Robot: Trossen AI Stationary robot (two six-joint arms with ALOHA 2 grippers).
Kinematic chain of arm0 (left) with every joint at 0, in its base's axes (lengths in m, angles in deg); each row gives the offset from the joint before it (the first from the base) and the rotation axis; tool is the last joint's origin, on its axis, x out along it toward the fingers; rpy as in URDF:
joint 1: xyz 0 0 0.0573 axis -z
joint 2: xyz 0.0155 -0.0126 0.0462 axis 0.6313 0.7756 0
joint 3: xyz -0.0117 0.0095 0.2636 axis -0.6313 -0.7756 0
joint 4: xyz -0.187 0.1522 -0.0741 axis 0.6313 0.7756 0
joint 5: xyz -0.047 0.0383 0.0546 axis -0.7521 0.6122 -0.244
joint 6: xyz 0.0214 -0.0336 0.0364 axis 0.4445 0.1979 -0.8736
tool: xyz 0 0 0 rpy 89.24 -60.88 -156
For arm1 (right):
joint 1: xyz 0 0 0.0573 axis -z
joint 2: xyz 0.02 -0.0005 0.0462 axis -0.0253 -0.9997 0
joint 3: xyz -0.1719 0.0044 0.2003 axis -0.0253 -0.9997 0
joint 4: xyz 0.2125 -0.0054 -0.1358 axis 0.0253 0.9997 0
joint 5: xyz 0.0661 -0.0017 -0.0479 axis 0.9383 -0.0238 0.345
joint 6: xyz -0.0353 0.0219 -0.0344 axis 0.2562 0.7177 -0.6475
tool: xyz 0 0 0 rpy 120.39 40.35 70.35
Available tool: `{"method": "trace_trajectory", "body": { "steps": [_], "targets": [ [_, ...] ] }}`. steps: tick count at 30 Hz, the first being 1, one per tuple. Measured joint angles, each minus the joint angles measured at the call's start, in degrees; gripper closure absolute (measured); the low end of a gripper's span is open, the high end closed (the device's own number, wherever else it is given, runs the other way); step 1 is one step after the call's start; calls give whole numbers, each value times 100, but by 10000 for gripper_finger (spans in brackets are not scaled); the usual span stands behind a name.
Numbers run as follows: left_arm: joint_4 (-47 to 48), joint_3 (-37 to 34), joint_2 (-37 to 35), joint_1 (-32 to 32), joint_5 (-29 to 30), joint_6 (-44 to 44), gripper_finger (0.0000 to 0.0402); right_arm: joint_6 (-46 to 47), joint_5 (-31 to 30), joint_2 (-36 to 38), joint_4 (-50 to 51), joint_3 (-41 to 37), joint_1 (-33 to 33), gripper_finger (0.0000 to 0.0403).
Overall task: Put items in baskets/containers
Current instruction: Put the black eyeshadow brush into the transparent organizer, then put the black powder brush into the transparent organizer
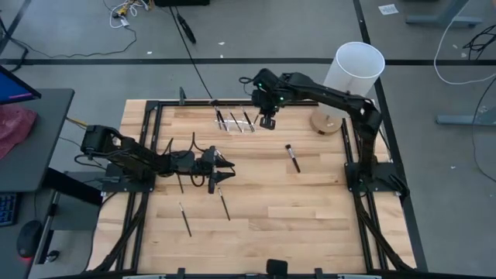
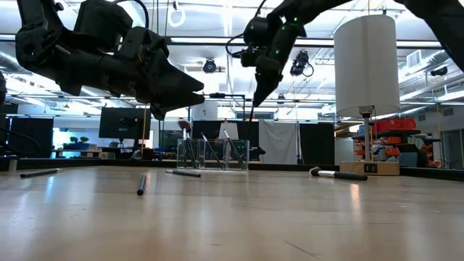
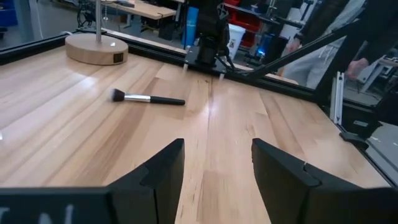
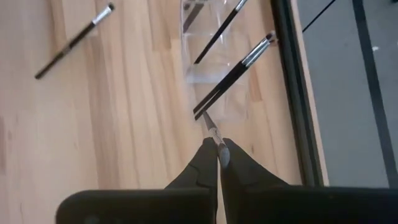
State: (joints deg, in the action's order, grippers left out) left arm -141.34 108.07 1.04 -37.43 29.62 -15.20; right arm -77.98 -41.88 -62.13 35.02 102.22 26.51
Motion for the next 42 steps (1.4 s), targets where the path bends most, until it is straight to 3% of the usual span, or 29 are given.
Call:
{"method": "trace_trajectory", "body": {
  "steps": [8,20,27,30,35,38,42],
  "targets": [
    [-6,0,0,0,0,0,211,-343,8,-350,-161,2,53,402],
    [-19,0,0,0,16,7,211,-365,3,-771,-685,1,82,359],
    [-24,0,0,0,16,20,211,-161,-37,-741,-1437,9,143,273],
    [-24,0,0,0,16,20,211,26,-385,-741,-1893,9,149,221],
    [-132,0,-16,2,11,22,211,425,-617,-407,-2225,-2,87,162],
    [-157,-1,-224,2,-116,15,211,567,-267,34,-2224,-214,-62,156],
    [-135,-132,-714,4,-159,11,211,758,-14,933,-2739,-1367,-432,172]
  ]
}}
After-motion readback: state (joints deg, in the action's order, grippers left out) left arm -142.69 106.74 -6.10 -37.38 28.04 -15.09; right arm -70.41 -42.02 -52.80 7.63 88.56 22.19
